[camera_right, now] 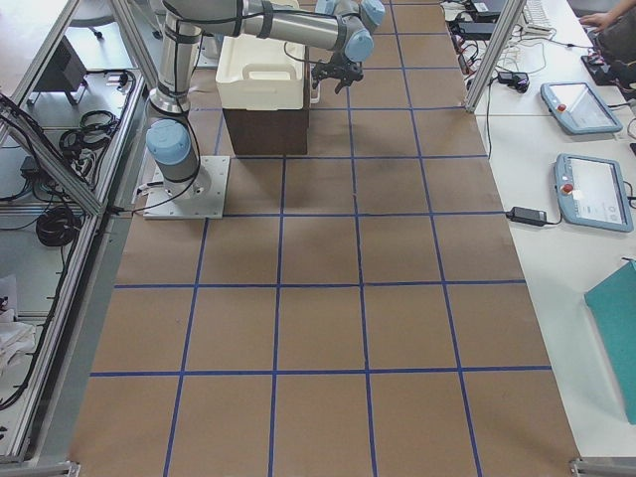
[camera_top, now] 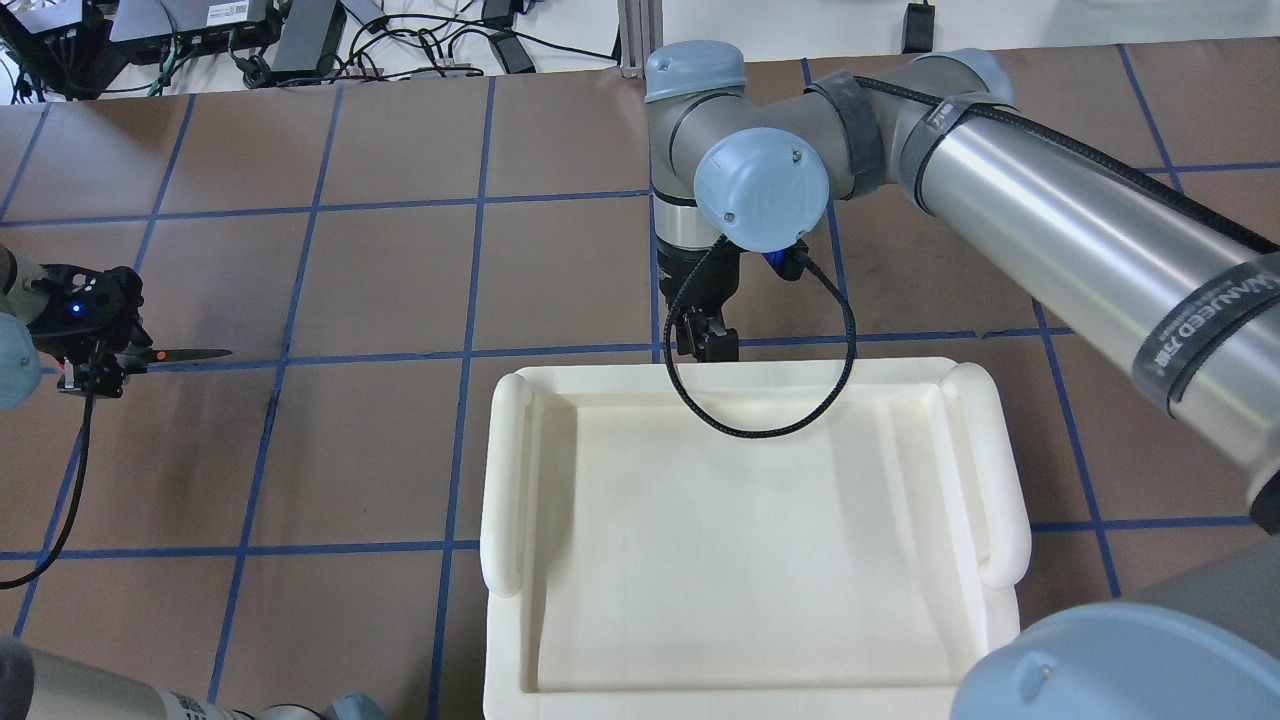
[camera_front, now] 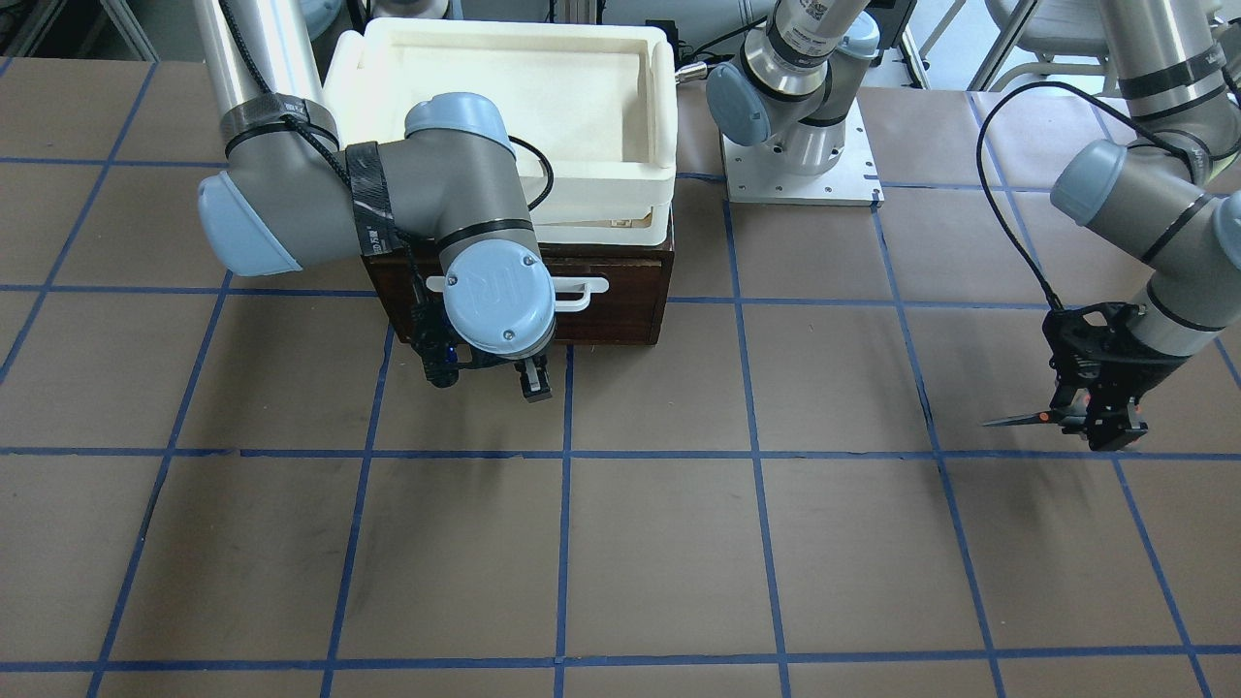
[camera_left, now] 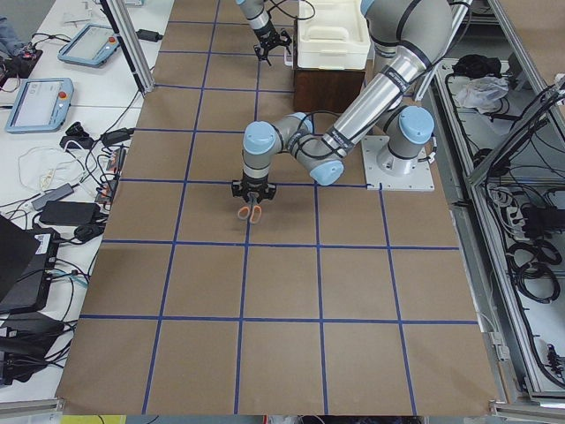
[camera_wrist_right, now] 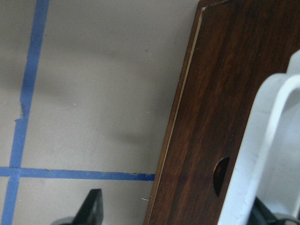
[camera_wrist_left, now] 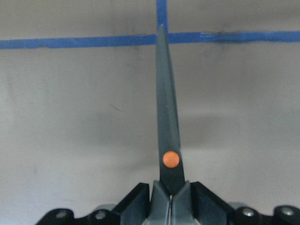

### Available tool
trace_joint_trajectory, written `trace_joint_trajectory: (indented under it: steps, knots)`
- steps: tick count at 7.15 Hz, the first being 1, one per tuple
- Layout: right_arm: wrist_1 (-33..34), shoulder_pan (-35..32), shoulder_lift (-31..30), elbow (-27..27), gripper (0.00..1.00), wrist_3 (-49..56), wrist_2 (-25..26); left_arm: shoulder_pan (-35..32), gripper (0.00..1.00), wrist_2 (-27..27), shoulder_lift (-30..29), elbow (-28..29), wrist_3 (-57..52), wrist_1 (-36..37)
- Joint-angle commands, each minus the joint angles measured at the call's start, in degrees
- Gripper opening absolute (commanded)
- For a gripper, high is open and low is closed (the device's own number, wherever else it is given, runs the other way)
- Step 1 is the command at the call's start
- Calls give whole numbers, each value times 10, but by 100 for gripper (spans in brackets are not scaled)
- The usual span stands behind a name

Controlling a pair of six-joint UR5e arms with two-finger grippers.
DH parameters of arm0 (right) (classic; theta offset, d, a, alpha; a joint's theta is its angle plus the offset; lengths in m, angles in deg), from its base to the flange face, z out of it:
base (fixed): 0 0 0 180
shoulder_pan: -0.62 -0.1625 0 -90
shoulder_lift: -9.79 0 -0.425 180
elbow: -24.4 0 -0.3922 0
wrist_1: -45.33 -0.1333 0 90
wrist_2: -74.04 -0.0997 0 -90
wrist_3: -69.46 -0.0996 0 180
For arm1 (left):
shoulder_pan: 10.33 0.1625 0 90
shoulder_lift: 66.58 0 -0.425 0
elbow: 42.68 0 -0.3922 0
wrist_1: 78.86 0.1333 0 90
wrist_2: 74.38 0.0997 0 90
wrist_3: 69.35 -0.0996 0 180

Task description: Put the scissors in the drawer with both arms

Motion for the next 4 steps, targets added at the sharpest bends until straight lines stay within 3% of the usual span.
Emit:
trace_joint_trajectory:
  steps: [1,4]
  knots:
    - [33,0,0,5,100,3,3,-73,5,-6,28,104,134,-129]
    - [54,3,2,8,100,30,20,-189,5,-6,62,187,356,-236]
